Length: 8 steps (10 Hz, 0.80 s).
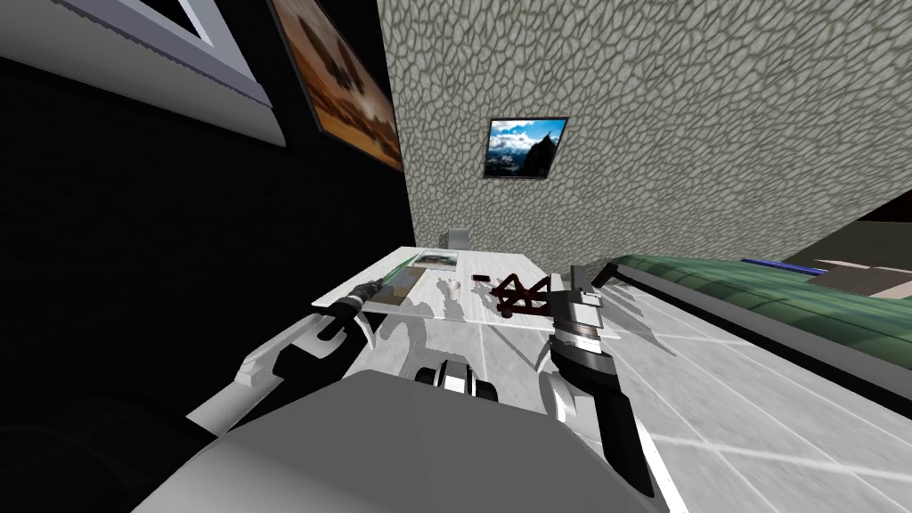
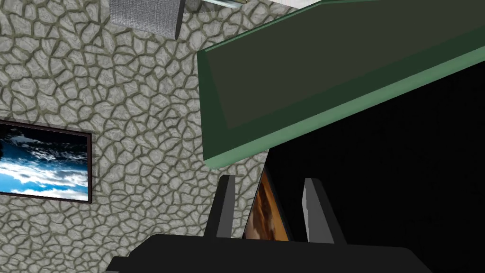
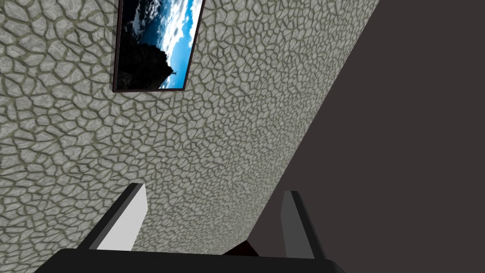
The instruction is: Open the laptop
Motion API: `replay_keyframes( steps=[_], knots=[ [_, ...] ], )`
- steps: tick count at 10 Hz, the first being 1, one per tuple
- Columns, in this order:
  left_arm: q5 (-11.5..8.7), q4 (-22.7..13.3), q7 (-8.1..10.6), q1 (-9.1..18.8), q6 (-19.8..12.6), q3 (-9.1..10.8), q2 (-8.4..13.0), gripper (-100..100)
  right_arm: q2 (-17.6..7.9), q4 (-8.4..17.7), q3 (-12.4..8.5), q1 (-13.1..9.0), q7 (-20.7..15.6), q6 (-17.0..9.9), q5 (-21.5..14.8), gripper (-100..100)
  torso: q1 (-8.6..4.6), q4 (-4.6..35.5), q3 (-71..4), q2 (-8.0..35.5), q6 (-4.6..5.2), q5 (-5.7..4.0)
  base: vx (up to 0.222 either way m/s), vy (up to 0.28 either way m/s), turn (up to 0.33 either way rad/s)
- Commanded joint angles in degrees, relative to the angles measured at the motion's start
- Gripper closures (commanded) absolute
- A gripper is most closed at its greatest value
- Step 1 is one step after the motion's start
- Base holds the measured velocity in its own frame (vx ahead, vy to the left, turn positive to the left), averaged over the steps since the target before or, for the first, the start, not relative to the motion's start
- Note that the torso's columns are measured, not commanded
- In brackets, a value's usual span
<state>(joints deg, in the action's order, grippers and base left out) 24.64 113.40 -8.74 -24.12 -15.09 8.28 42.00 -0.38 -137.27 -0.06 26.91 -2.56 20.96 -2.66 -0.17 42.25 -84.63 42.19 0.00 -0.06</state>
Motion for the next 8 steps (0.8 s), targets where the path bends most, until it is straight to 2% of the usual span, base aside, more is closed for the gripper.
replay_keyframes(
  steps=[1, 2, 4, 5, 6, 7, 8],
  knots=[
    [2.43, -2.92, -2.32, -0.68, -0.99, 0.44, 0.24, -100, 0.0, 0.0, 0.0, 0.0, 0.0, 0.0, 0.0, 0, 0.13, 0.04, 0.08, 0.13, 0.01, 0.04, 0.021, -0.088, 0.035],
    [2.93, -3.59, -2.78, -0.8, -1.19, 0.52, 0.29, -100, 0.0, 0.0, 0.0, -0.01, 0.0, 0.0, 0.0, 0, 0.23, 0.06, 0.12, 0.18, 0.0, 0.08, 0.016, -0.073, 0.034],
    [2.38, -3.06, -2.43, -0.74, -1.2, 0.49, 0.56, -100, -0.01, 0.0, -0.01, -0.01, 0.0, 0.0, 0.0, 0, 0.35, 0.05, 0.1, 0.15, 0.01, 0.11, 0.003, -0.019, 0.003],
    [1.55, -5.91, -1.99, 2.13, -0.43, -2.37, 0.78, -100, -0.01, 0.01, -0.01, -0.01, 0.0, 0.0, 0.0, 0, 0.33, 0.04, 0.08, 0.12, 0.0, 0.11, -0.076, -0.012, 0.139],
    [1.55, -7.5, -1.99, 3.49, -0.43, -3.33, 0.78, -100, -0.01, 0.01, -0.01, -0.01, 0.0, 0.0, 0.0, 0, 0.24, 0.08, 0.18, 0.3, -0.03, 0.09, -0.091, -0.01, 0.077],
    [1.55, -8.95, -1.99, 5.33, -0.43, -3.33, 0.78, -100, -0.01, 0.01, -0.01, -0.02, 0.0, -0.01, 0.0, 0, 0.18, 0.09, 0.18, 0.27, 0.02, 0.06, -0.043, -0.005, -0.011],
    [1.55, -8.95, -1.99, 6.02, -0.43, -3.33, 0.78, -100, -0.01, 0.01, -0.01, -0.02, 0.0, -0.01, 0.0, 0, 0.15, 0.03, 0.05, 0.05, 0.02, 0.04, -0.009, -0.005, -0.012]
  ],
)
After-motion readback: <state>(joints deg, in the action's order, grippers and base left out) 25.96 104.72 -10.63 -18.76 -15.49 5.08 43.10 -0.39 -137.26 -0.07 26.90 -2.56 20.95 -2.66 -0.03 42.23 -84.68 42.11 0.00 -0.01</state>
